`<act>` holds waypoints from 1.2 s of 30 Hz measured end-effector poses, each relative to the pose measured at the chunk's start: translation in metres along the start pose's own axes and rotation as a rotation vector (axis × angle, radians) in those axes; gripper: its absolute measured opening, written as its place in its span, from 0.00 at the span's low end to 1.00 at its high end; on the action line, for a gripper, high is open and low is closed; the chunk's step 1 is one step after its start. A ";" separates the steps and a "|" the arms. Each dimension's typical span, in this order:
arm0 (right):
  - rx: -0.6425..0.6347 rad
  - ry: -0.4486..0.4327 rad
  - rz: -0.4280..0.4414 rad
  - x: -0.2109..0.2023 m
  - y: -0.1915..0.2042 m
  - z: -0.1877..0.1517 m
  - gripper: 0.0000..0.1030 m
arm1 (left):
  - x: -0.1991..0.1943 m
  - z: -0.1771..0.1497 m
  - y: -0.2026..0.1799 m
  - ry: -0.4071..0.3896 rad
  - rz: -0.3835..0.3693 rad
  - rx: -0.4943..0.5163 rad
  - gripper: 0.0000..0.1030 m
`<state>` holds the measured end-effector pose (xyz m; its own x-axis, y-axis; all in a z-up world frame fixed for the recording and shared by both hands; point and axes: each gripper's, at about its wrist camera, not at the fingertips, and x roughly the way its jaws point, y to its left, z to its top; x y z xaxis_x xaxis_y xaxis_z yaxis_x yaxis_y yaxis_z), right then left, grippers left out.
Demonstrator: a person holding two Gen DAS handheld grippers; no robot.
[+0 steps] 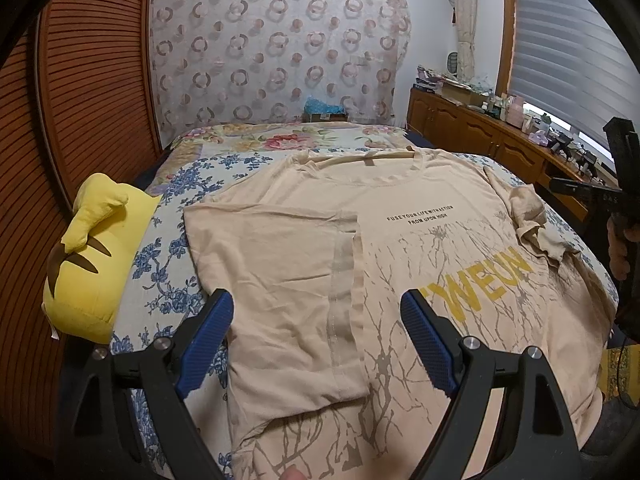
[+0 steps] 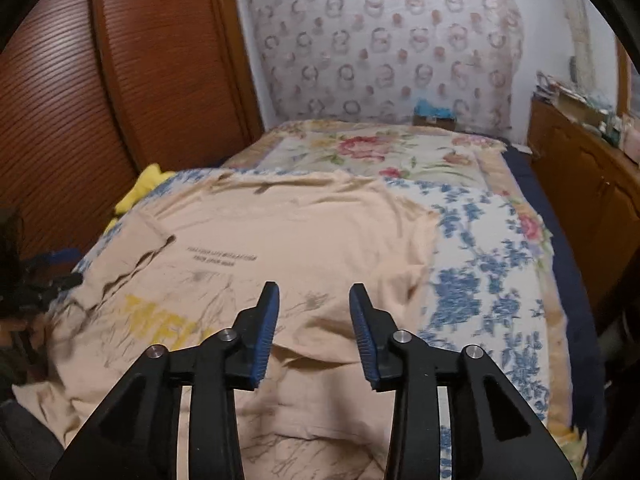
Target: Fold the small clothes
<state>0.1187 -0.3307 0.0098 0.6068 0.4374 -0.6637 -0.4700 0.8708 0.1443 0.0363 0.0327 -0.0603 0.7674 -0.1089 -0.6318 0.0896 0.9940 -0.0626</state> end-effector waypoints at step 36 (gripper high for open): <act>-0.123 0.085 0.056 0.068 0.045 0.037 0.01 | 0.001 -0.010 -0.011 0.023 -0.024 0.010 0.83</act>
<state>0.1626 -0.2532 -0.0019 0.5235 0.4596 -0.7174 -0.5795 0.8093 0.0955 0.0294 0.0216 -0.0683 0.7504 -0.1321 -0.6476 0.1143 0.9910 -0.0697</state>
